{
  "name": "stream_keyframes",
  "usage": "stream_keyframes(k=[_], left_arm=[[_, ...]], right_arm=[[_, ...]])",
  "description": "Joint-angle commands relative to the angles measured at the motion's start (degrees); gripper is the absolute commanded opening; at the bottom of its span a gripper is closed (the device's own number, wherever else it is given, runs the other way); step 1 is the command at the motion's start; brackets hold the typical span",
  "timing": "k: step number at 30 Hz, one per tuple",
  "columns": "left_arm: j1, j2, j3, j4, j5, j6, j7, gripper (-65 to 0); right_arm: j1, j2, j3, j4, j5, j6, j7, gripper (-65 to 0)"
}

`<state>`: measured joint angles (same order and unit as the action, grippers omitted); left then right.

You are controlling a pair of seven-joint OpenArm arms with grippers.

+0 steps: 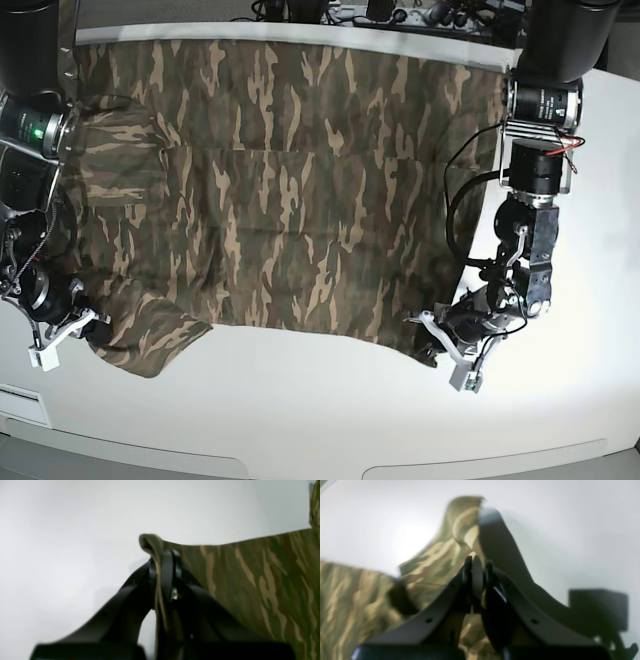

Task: Fold the T-shirt properly
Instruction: 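Fold the hem over toward the collar with both grippers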

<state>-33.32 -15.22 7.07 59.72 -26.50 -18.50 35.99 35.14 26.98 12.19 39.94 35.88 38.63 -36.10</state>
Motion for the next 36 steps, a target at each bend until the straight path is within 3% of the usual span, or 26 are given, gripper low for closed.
stream_keyframes(k=[1,5,11,19,22,28,36], left_arm=[[-2.7,-0.2,-0.2,0.8,-0.5,-0.4,-1.5,-65.0],[-2.9,-0.2,-0.2,0.8,-0.5,-3.1,-1.5,-65.0],[-2.4,-0.3,1.6,0.8,-0.7,-3.4,0.4,-65.0],[-2.3,-1.0,1.9,0.9,-3.7,-5.9,6.0,-65.0],[-2.2,-2.9,1.9,0.9,-5.1,-8.2,7.5,-65.0],[-2.1,-7.0,1.9,0.9,-7.1,-8.1,8.3,-65.0],[-1.7,-8.0,1.9,0.9,-18.5,-14.1,19.2,-65.0]], right_arm=[[2.0,1.8,0.2,1.6,2.2,0.8,0.5,-65.0],[2.0,3.9,0.2,2.8,6.8,1.4,-2.9,-65.0],[2.0,7.2,0.2,2.8,11.3,1.4,-6.1,-65.0],[1.4,11.3,0.2,2.8,18.6,1.4,-16.8,-65.0],[-0.2,13.1,0.2,3.4,19.3,1.4,-17.1,-65.0],[-6.8,14.8,0.2,9.7,19.6,1.4,-17.1,-65.0],[-15.7,16.1,0.2,23.3,19.2,1.4,-18.9,-65.0]])
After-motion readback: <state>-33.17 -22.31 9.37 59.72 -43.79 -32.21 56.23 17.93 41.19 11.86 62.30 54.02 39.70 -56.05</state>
